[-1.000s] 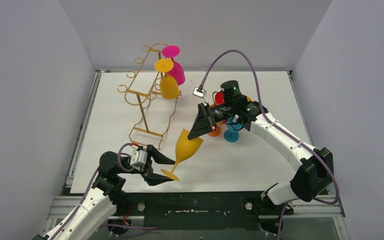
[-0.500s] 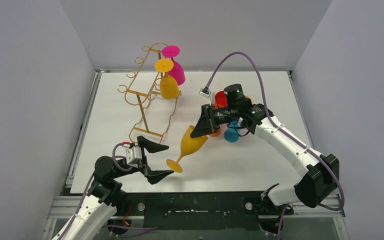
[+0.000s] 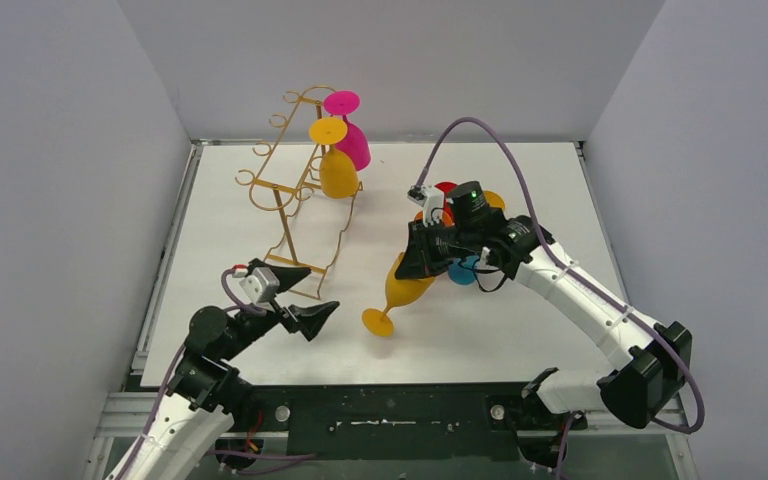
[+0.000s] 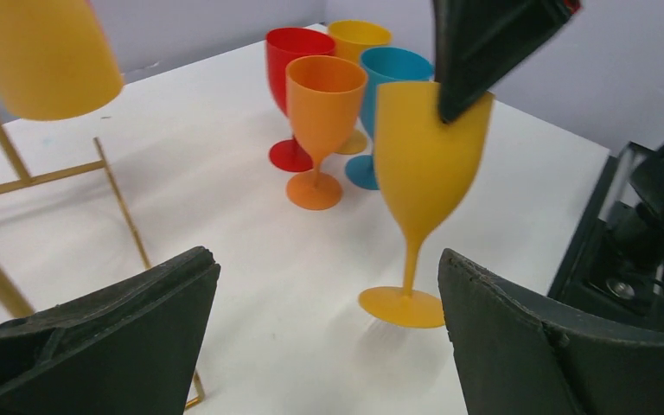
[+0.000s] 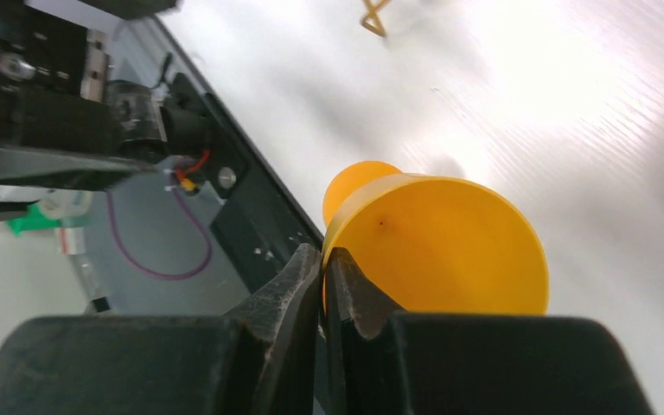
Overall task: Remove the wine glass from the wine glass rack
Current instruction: Place the wine glass at the center of the board.
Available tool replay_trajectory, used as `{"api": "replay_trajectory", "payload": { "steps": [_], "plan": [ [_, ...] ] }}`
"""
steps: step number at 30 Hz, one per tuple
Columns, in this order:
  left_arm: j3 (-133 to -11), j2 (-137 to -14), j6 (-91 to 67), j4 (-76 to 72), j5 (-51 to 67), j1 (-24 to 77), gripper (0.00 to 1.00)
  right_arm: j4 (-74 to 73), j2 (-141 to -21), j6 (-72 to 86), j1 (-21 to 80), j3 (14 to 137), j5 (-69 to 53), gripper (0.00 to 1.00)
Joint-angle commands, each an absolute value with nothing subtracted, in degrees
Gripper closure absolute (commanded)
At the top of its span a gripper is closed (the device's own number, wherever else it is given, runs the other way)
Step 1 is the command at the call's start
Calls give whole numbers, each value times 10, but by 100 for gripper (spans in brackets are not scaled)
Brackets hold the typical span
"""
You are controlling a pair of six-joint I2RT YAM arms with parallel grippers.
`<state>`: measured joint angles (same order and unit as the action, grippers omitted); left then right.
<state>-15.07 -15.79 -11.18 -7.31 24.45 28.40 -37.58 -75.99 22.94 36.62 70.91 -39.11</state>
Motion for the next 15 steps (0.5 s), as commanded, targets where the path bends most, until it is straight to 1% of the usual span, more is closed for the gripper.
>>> {"api": "replay_trajectory", "payload": {
  "steps": [1, 4, 9, 13, 15],
  "plan": [
    [-207, -179, -101, -13, 120, 282, 3, -430, -711, 216, 392, 700, -229, 100],
    [-221, -193, -90, -1, 82, 282, 3, -446, -679, 245, 394, 674, -142, 100],
    [-215, -195, -65, 11, 48, 282, 3, -481, -616, 303, 391, 636, 40, 100],
    [-214, -186, -51, 17, 30, 282, 3, -515, -590, 326, 378, 629, 136, 100],
    [-214, -180, -47, 20, 21, 282, 3, -524, -584, 333, 369, 630, 164, 100]
  ]
}}
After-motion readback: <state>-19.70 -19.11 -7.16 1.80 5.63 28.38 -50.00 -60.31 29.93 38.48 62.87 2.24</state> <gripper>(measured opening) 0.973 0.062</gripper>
